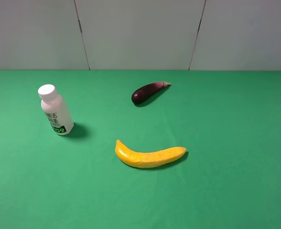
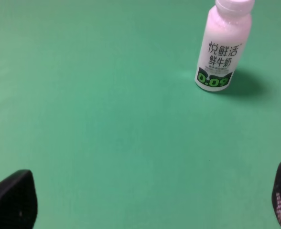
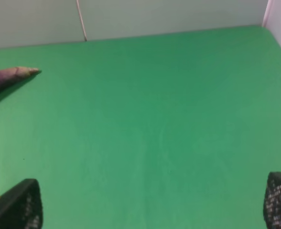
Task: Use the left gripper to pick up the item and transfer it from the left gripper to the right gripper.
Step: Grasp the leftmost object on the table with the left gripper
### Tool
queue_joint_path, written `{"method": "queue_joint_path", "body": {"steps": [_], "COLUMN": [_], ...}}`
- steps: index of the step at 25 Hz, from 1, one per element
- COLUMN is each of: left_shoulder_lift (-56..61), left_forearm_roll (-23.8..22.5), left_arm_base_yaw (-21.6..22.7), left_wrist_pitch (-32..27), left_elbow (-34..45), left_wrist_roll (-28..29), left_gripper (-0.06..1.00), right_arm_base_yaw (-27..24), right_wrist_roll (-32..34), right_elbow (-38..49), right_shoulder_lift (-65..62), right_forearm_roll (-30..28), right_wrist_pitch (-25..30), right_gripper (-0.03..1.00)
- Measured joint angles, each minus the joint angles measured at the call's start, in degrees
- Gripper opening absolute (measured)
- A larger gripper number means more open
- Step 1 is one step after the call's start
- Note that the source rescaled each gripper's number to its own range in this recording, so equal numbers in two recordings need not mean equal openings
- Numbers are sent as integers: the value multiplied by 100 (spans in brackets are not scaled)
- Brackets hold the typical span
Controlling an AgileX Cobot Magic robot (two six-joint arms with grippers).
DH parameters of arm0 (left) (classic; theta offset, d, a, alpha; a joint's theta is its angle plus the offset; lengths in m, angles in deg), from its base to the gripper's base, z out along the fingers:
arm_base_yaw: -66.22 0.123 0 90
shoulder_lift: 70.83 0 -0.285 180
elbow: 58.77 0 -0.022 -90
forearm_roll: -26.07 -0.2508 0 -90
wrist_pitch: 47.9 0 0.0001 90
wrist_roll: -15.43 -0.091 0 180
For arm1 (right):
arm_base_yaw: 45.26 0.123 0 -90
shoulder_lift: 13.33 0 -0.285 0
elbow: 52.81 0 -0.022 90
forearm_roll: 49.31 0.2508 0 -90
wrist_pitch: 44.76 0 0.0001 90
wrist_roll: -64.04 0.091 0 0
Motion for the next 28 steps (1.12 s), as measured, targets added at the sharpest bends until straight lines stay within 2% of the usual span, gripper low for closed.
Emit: {"method": "queue_joint_path", "body": {"steps": [13, 28], "left_shoulder_lift": [-130, -2658], "left_forearm_roll": [0, 17], "left_arm_base_yaw": [0, 0], "left_wrist_pitch": [-22, -24], "left_elbow": [-199, -1506], "left_wrist_roll": [0, -238], "left_gripper": [99, 99], "right_arm_base_yaw": [0, 0], "right_wrist_roll": [0, 0], "right_elbow": [0, 0], "right_shoulder_lift": [0, 0], "right_forearm_roll": [0, 0], "right_wrist_pitch": [0, 0], "right_gripper": [100, 100]}}
